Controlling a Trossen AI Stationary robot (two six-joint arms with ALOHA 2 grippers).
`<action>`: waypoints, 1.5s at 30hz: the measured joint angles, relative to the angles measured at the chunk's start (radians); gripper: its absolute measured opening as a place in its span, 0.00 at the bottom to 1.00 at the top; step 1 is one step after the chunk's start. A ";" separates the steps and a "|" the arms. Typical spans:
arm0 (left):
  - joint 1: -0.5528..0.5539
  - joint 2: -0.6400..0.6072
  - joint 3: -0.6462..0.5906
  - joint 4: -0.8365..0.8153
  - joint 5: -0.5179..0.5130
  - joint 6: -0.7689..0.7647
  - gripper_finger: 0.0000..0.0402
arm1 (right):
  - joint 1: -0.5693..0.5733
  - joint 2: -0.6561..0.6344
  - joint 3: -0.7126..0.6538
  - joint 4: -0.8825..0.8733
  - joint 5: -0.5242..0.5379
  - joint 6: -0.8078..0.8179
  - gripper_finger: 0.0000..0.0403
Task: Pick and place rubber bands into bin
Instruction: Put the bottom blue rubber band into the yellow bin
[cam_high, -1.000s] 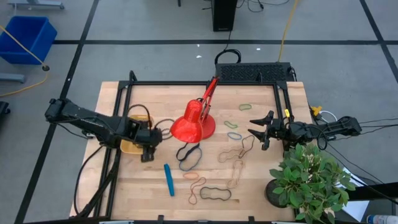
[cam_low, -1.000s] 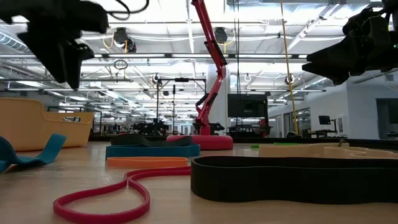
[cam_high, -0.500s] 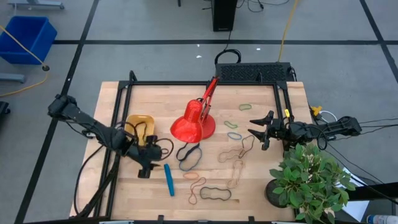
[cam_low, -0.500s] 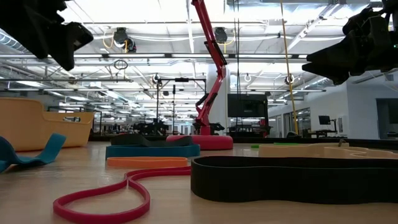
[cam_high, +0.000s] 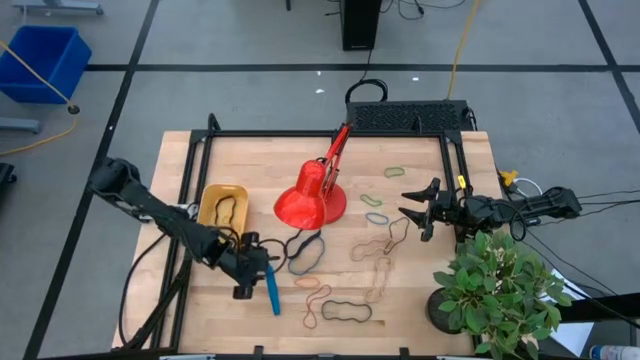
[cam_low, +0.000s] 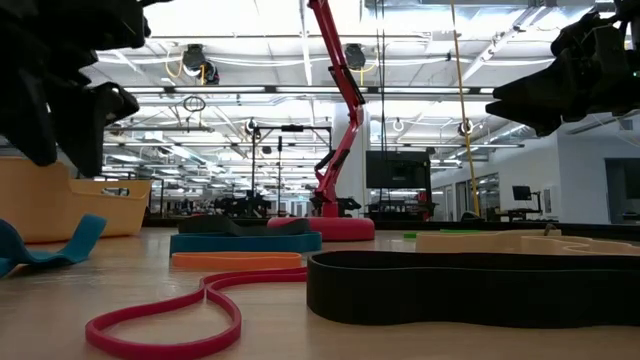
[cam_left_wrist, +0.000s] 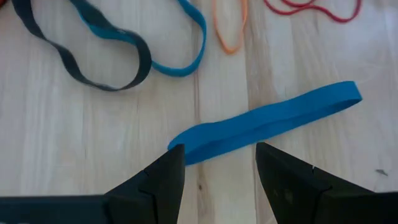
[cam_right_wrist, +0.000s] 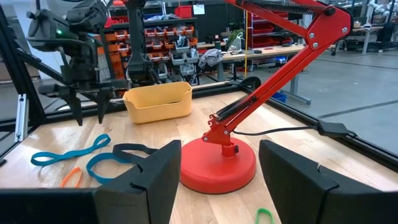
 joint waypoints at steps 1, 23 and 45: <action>0.000 0.006 0.000 0.002 0.001 -0.006 0.51 | 0.000 0.000 0.000 0.000 0.000 0.000 0.52; 0.002 0.078 0.000 -0.001 -0.097 0.191 0.51 | 0.000 0.001 0.000 0.000 0.000 0.000 0.52; 0.017 0.180 0.000 0.041 -0.139 0.183 0.27 | 0.000 0.001 0.000 -0.002 0.000 0.000 0.52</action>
